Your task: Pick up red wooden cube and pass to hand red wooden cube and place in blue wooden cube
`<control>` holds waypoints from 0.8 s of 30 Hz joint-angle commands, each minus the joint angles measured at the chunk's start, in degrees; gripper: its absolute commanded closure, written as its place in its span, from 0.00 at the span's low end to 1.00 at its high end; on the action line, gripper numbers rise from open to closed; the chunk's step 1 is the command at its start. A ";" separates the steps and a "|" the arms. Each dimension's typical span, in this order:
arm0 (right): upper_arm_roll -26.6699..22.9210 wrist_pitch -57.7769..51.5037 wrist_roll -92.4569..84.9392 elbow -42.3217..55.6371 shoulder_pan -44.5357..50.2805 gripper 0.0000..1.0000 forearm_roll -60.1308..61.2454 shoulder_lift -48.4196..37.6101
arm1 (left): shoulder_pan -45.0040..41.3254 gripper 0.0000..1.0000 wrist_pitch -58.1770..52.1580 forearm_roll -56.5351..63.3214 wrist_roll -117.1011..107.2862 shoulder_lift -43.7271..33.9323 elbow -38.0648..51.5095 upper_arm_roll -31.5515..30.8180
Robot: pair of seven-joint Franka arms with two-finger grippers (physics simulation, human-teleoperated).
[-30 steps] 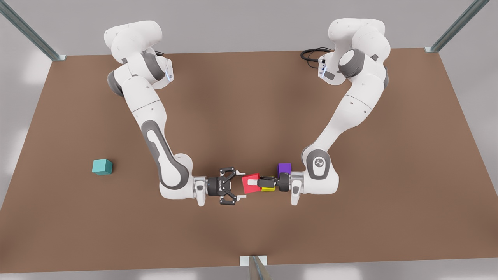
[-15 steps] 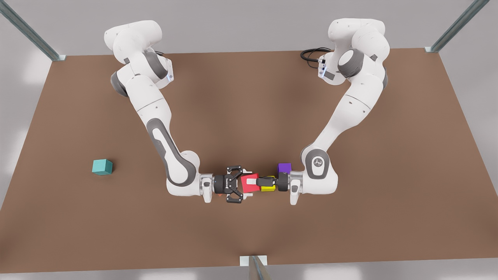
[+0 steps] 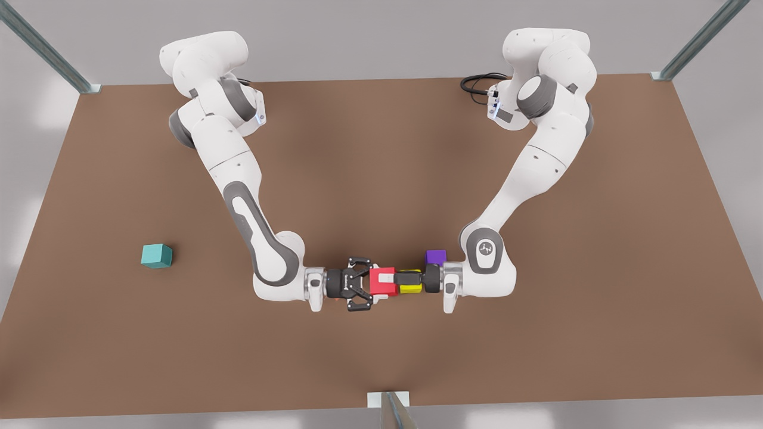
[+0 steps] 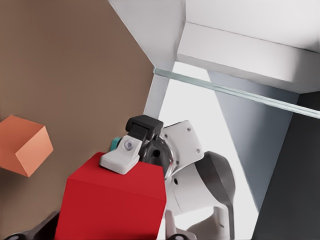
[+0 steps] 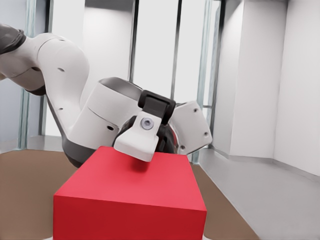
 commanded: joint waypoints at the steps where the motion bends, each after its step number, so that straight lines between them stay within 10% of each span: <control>1: 0.05 0.15 -1.56 -0.06 -0.18 0.48 0.55 -0.18 | -0.01 0.01 0.24 0.10 1.48 -0.10 0.02 -0.05; 7: -0.74 -3.00 -0.69 -1.12 -8.78 0.47 -13.67 -1.50 | 7.45 0.00 -6.50 9.65 -1.50 -2.03 -0.07 0.04; 12: -1.71 -9.07 29.45 -12.80 -22.59 0.47 -62.18 -17.66 | 17.22 0.00 -46.51 68.03 -27.43 -19.25 3.27 -1.98; 17: -7.95 -8.64 59.60 -20.09 -22.86 0.48 -97.52 -25.75 | 22.06 0.00 -57.16 76.04 -37.81 -26.54 1.97 -4.89; 19: -9.70 -6.27 67.08 -25.72 -22.94 0.48 -103.68 -29.27 | -2.81 0.00 -38.16 69.36 -11.45 -51.25 -27.31 31.76; 24: -15.07 9.64 68.49 -42.07 -24.35 0.50 -108.26 -37.36 | -2.91 0.00 -40.10 65.58 -10.47 -47.74 -22.48 31.95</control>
